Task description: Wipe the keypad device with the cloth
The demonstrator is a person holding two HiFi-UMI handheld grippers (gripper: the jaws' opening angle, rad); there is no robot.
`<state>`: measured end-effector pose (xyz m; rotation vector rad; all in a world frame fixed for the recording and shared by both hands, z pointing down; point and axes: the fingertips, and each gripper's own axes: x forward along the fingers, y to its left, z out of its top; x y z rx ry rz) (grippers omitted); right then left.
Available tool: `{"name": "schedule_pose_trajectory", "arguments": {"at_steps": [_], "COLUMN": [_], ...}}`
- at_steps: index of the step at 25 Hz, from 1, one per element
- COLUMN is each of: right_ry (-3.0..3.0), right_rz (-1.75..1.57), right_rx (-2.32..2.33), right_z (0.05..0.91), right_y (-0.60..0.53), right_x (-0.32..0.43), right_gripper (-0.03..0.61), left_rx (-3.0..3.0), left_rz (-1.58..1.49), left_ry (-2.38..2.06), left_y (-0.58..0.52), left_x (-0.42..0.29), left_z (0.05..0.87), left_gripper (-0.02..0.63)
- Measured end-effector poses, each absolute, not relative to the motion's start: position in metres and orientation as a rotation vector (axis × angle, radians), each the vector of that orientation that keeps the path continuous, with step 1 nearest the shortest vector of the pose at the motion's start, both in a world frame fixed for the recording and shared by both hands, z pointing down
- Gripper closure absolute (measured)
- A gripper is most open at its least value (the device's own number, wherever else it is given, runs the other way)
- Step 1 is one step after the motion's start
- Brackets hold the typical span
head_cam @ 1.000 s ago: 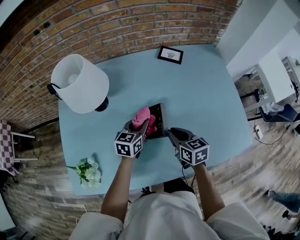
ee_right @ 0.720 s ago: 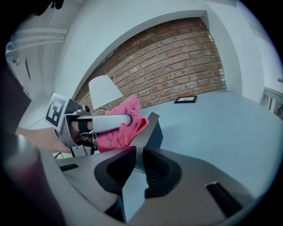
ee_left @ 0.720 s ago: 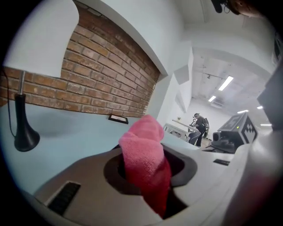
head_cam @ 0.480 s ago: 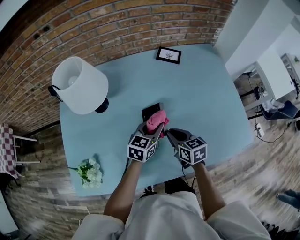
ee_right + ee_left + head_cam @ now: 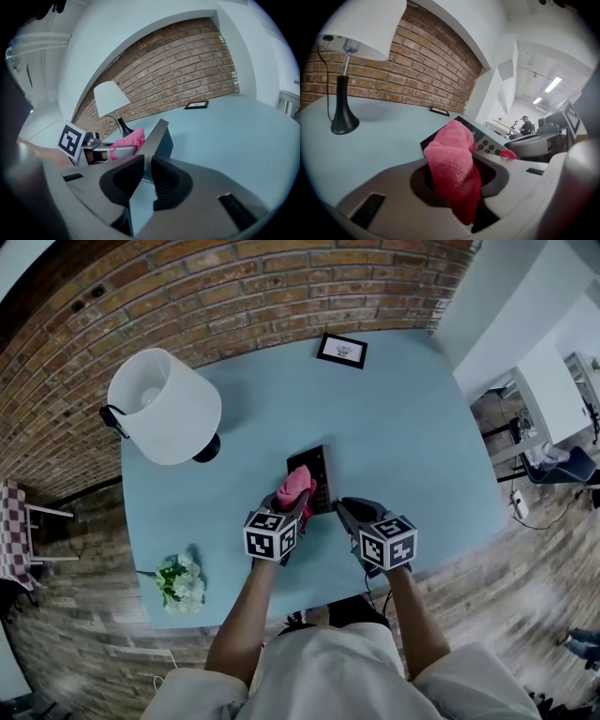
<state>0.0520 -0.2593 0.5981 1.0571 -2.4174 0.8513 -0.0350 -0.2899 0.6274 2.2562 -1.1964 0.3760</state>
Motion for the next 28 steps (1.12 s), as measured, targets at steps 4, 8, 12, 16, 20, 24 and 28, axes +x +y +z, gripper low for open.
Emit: {"name": "schedule_pose_trajectory", "arguments": {"at_steps": [4,8,12,16,20,24,28], "right_ry": [-2.420,-2.420,-2.420,-2.411,-2.411,-2.409,-2.417], "right_rz": [0.861,0.870,0.877,0.864,0.859,0.862,0.878], "right_rx": [1.055,1.062,1.068,1.056,1.054,1.059,1.061], "right_z": [0.598,0.599,0.599,0.599,0.599,0.599,0.599], "right_y": [-0.260,-0.260,-0.260,-0.260,-0.261,-0.260,-0.260], "right_x": [0.052,0.053,0.053,0.052,0.051,0.052,0.053], "right_gripper": [0.502,0.502,0.502,0.502,0.502,0.501,0.500], "left_rx": [2.162,2.131,2.077,2.073,2.114,2.151,2.174], "left_rz": [0.435,0.495,0.558,0.486,0.291,0.102,0.049], "left_ry": [-1.228,-1.223,-1.238,-1.244,-1.203,-1.114,-1.047], "left_y": [-0.283,-0.279,-0.276,-0.274,-0.273,-0.269,-0.265], "left_x": [-0.059,-0.070,-0.080,-0.080,-0.060,-0.030,-0.006], "left_z": [0.654,0.666,0.676,0.660,0.614,0.574,0.559], "left_gripper": [0.472,0.472,0.472,0.474,0.474,0.474,0.474]}}
